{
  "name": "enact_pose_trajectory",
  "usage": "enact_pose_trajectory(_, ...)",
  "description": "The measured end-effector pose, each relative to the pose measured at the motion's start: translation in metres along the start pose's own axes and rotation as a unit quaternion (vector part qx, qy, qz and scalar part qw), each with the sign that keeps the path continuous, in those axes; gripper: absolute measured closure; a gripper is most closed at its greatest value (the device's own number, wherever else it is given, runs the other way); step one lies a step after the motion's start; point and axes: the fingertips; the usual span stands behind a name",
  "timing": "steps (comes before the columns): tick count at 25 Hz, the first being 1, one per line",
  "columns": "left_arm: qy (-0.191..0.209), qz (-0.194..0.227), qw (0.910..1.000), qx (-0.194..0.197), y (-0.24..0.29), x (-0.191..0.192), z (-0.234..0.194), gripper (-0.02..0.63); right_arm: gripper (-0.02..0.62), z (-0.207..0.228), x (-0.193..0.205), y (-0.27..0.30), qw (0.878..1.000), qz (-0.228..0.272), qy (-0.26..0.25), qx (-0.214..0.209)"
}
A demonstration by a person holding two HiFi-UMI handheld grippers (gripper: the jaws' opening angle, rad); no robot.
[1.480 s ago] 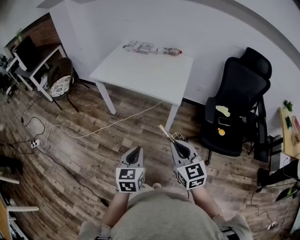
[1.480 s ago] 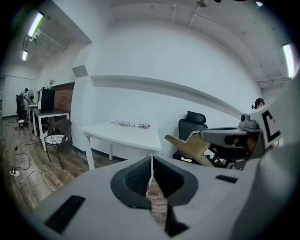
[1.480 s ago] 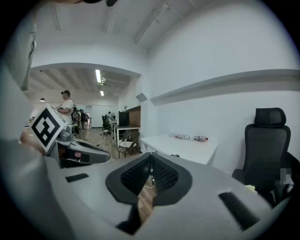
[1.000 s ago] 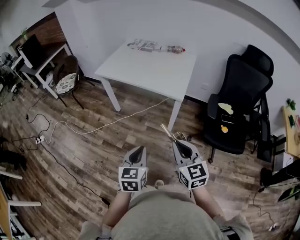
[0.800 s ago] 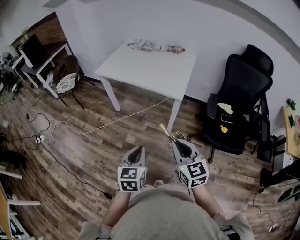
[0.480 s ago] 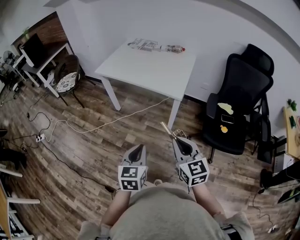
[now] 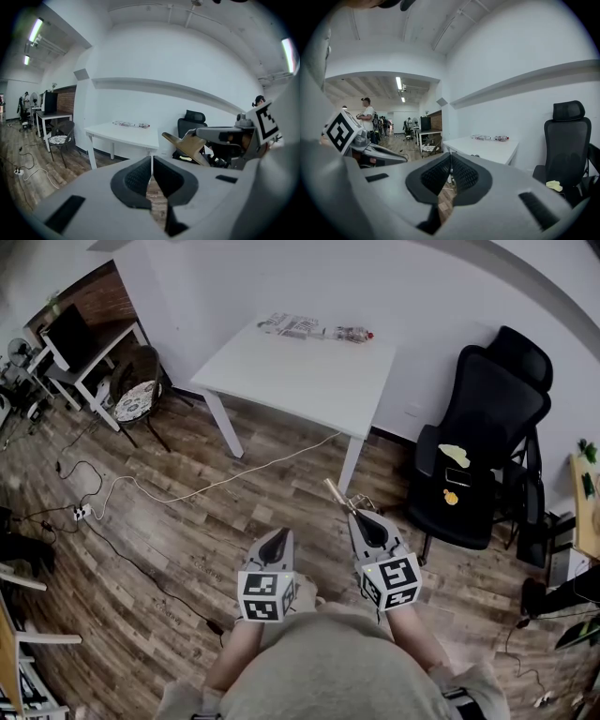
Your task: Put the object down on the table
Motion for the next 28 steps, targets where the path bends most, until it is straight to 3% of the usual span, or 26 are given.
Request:
enact_pose_trajectory(12,-0.007,0.003,1.0,-0.003,0.036,-0.014,-0.036,0.591,0.586,0.009,-0.01,0.049,1.0,0.006,0.0,-0.002)
enact_pose_trajectory(28,-0.006,0.001,1.0,0.002,0.121,-0.08,-0.136,0.591,0.586,0.025,-0.054,0.191,1.0,0.014,-0.002,-0.003)
Point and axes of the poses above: the fingertips, and each gripper's own axes: y forward along the fingers, z to its right, x out of its underside, and after that the axes turned 10 degrees about x, right-handed
